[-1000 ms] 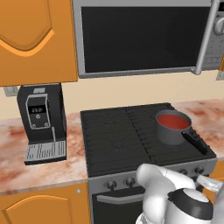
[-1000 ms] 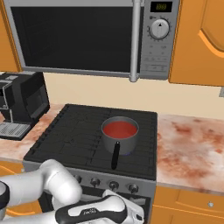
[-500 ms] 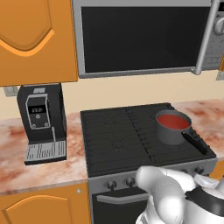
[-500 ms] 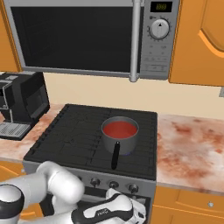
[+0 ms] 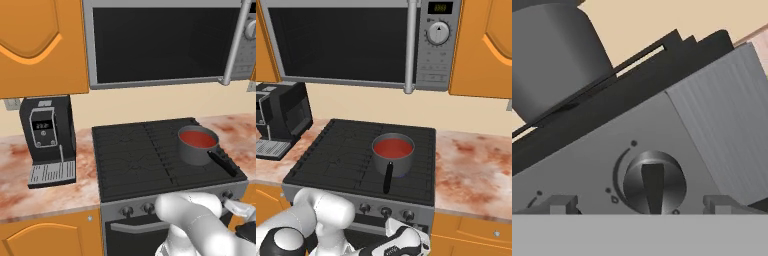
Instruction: Wait until the marinara sauce is simmered to a deep red color and then turn off the stove.
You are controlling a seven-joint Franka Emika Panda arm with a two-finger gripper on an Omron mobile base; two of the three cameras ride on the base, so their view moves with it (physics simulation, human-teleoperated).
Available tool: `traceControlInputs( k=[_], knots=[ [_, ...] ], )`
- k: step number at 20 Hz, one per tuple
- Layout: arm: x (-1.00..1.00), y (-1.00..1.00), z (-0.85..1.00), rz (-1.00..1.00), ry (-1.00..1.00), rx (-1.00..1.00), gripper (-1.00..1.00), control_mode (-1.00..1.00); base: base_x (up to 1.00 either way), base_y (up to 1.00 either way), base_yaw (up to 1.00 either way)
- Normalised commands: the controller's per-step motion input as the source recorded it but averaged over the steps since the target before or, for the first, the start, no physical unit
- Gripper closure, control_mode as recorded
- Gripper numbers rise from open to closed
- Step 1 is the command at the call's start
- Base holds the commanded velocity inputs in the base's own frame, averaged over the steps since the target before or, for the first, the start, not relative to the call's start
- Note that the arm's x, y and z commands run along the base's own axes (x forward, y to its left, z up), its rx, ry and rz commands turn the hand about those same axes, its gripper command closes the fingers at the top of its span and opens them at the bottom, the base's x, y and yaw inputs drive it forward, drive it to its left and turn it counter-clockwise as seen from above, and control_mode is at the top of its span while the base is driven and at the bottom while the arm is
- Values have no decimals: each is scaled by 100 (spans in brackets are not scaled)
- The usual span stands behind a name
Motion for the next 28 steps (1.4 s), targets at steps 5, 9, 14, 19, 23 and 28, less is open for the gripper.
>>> traceControlInputs(
  k=[5,9,14,19,23,28],
  knots=[
    [1,-2,-11,2,-6,0,-100,-100,0,0,0],
    [15,0,-11,0,-4,0,-100,-100,0,0,0],
    [32,0,-7,0,-3,0,-100,-100,0,0,0],
    [19,0,-3,0,-4,0,-100,-100,0,0,0],
    [2,0,-3,0,-4,0,-100,-100,0,0,0],
    [0,0,0,0,-1,0,-100,-100,0,0,0]
  ],
)
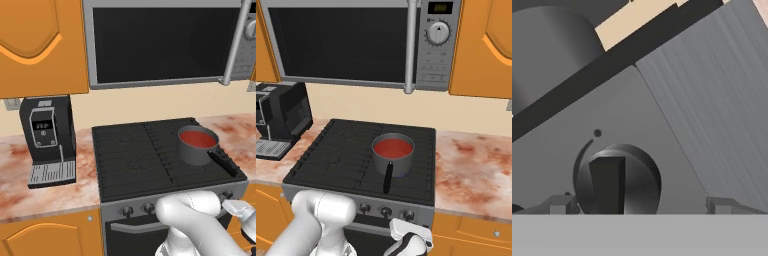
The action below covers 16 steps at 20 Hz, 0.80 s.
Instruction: Wait until the marinara sauce is simmered to a deep red color and then turn off the stove.
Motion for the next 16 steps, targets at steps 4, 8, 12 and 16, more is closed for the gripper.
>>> traceControlInputs(
  k=[4,8,12,16],
  knots=[
    [0,0,0,0,0,0,100,-100,0,0,0],
    [0,0,0,0,0,0,100,-100,0,0,0],
    [0,0,0,0,0,0,100,-100,0,0,0],
    [0,0,0,0,0,2,100,-100,0,0,0]
  ],
)
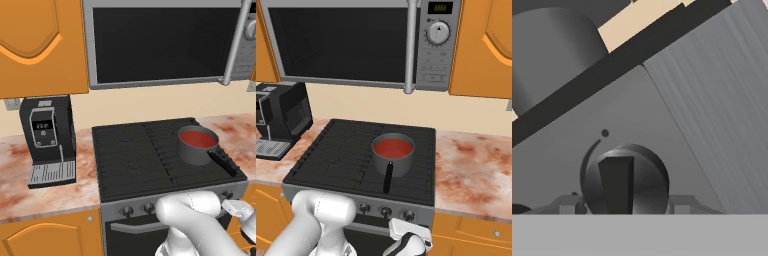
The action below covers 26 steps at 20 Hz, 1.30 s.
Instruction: Wait until the marinara sauce is simmered to a deep red color and then turn off the stove.
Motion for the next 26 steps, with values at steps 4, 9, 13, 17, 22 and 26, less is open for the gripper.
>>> traceControlInputs(
  k=[4,9,13,17,22,26],
  knots=[
    [0,-4,0,-8,0,12,100,-100,0,0,0],
    [0,-23,0,-15,0,21,100,-100,0,0,0],
    [-1,-34,0,-20,0,26,100,-100,0,0,0],
    [-6,-42,-1,-22,0,28,100,-100,0,0,0],
    [-3,-49,-3,-23,0,30,100,-100,0,0,0],
    [0,-59,-2,-25,0,33,100,-100,0,0,0]
  ],
)
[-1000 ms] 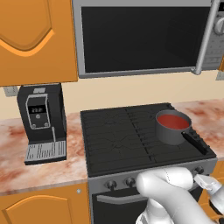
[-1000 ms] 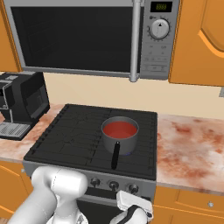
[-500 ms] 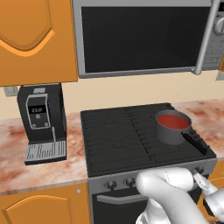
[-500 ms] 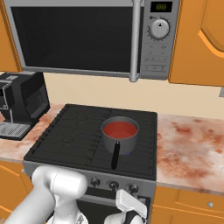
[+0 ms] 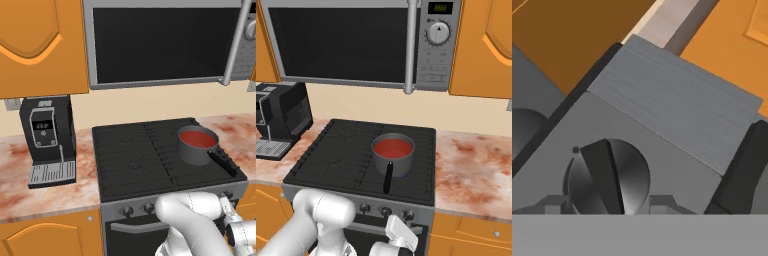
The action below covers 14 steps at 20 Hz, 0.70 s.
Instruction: Wait until the marinara sauce is simmered to a deep red color and then turn off the stove.
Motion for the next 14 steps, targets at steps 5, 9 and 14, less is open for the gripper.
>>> traceControlInputs(
  k=[5,9,14],
  knots=[
    [-1,-81,-12,-22,0,41,100,-100,0,0,0],
    [-9,-100,-22,-23,-1,53,100,-100,0,0,0],
    [-32,-100,-9,-28,0,75,100,-100,0,0,0]
  ],
)
